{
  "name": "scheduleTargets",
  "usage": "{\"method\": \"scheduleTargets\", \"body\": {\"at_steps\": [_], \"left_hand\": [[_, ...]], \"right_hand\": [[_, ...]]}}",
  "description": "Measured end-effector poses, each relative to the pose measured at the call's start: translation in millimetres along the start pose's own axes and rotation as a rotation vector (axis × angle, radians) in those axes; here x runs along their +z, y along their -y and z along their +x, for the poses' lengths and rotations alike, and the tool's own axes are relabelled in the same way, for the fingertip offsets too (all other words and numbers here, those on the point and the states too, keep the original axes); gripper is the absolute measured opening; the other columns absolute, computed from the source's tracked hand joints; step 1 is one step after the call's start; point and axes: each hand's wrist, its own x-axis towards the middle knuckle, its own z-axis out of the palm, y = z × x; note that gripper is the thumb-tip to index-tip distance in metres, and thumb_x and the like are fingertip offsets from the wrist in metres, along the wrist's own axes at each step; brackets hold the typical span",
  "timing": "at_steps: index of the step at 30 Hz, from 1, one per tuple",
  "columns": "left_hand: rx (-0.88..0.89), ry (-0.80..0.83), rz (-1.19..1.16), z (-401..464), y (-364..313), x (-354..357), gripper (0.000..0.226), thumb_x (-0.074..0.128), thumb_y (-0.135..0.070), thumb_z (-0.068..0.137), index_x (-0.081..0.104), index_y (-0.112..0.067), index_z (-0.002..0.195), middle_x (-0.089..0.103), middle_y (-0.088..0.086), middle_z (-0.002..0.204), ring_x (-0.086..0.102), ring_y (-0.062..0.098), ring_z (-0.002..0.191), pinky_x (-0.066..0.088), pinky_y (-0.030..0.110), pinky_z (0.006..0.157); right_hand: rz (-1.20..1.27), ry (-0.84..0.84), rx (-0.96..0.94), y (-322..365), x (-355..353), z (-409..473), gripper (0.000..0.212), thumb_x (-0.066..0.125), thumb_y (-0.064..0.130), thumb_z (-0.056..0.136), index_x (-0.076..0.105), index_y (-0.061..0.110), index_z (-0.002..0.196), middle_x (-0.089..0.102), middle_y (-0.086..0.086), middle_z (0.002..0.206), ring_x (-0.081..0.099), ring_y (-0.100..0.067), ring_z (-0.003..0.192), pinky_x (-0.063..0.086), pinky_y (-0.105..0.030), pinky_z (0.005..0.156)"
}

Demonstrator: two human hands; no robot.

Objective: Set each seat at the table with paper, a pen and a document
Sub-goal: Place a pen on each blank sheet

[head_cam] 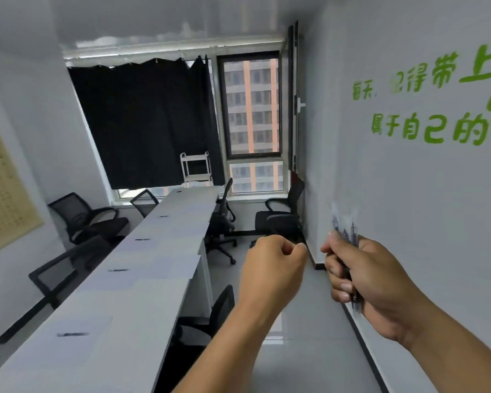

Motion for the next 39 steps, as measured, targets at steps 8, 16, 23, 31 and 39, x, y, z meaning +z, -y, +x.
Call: {"method": "scheduleTargets", "body": {"at_steps": [8,16,23,31,39], "left_hand": [[-0.124,-0.199,0.040,119,59,14,0.041,0.062,-0.037,0.099,0.069,-0.001,0.081,0.069,0.018,0.075,0.050,0.017,0.060,0.046,0.037,0.061],[-0.163,-0.213,0.053,279,98,44,0.041,0.064,-0.036,0.099,0.066,0.000,0.080,0.070,0.018,0.074,0.051,0.016,0.060,0.044,0.036,0.061],[-0.186,-0.211,0.073,393,113,76,0.040,0.064,-0.038,0.099,0.066,-0.002,0.079,0.070,0.018,0.075,0.052,0.017,0.060,0.045,0.036,0.061],[-0.301,-0.337,0.135,518,153,118,0.039,0.065,-0.039,0.099,0.067,-0.006,0.079,0.071,0.011,0.071,0.066,0.033,0.068,0.056,0.042,0.062],[-0.495,-0.572,0.203,589,187,102,0.037,0.064,-0.042,0.096,0.071,-0.007,0.085,0.075,0.008,0.079,0.076,0.031,0.081,0.065,0.051,0.077]], "right_hand": [[0.028,0.198,0.038,-29,19,164,0.035,0.055,0.037,0.111,0.060,0.003,0.106,0.045,-0.004,0.065,0.031,-0.016,0.049,0.032,-0.029,0.045],[0.013,0.205,0.060,-33,21,338,0.035,0.055,0.038,0.111,0.061,0.004,0.109,0.048,-0.004,0.066,0.033,-0.014,0.050,0.033,-0.028,0.045],[0.058,0.229,0.051,-39,9,459,0.035,0.056,0.036,0.111,0.062,0.001,0.109,0.047,-0.006,0.068,0.034,-0.015,0.049,0.035,-0.028,0.044],[0.077,0.400,0.057,-71,7,630,0.034,0.056,0.036,0.111,0.063,0.003,0.107,0.049,-0.007,0.070,0.038,-0.016,0.051,0.037,-0.031,0.048],[0.061,0.725,0.166,-91,71,758,0.034,0.055,0.036,0.112,0.062,0.003,0.109,0.050,-0.006,0.069,0.038,-0.017,0.052,0.037,-0.031,0.049]]}}
